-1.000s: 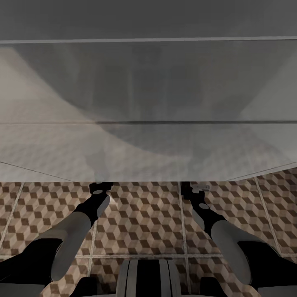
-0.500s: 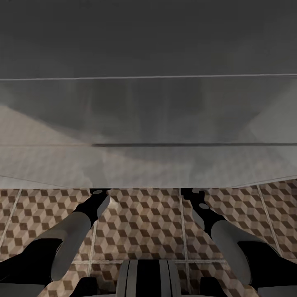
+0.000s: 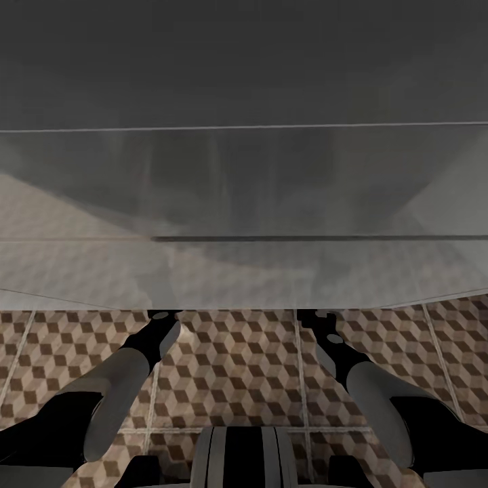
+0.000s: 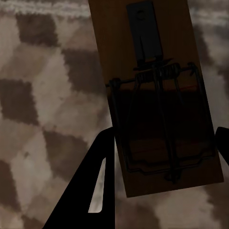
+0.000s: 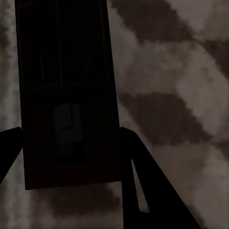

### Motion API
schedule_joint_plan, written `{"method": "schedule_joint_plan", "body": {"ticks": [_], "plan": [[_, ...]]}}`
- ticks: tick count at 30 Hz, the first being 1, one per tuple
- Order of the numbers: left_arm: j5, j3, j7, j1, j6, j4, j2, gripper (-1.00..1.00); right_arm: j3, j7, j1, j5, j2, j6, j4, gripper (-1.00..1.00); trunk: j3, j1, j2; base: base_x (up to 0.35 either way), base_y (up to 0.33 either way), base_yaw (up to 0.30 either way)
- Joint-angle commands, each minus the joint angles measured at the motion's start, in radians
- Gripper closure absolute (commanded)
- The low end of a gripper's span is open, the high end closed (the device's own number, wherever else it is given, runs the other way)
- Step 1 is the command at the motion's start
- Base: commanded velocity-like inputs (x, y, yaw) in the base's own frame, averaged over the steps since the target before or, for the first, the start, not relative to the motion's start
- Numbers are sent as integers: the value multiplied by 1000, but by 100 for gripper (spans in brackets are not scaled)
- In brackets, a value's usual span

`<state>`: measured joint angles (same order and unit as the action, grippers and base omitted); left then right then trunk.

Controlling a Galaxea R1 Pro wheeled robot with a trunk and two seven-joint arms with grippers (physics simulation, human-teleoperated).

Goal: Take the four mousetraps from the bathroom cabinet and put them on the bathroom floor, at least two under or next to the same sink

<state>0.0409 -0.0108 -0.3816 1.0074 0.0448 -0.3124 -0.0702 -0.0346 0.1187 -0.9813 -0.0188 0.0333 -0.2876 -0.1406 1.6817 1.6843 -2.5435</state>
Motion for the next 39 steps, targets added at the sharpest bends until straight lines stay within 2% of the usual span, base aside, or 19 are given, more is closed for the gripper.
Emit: {"method": "schedule_joint_plan", "body": {"ticks": [1,17,18,39], "plan": [[3,-1,-2,0,4,1,0,100,-3,1,0,2,0,-3,1,100,0,0,0,0,0,0],[2,-1,-2,0,0,1,0,100,-4,1,0,3,0,4,1,100,0,0,0,0,0,0],[2,-1,-2,0,0,1,0,100,-4,1,0,3,0,5,2,-100,0,0,0,0,0,0],[2,-1,-2,0,0,2,0,100,-4,1,0,3,0,7,3,-100,0,0,0,0,0,0]]}}
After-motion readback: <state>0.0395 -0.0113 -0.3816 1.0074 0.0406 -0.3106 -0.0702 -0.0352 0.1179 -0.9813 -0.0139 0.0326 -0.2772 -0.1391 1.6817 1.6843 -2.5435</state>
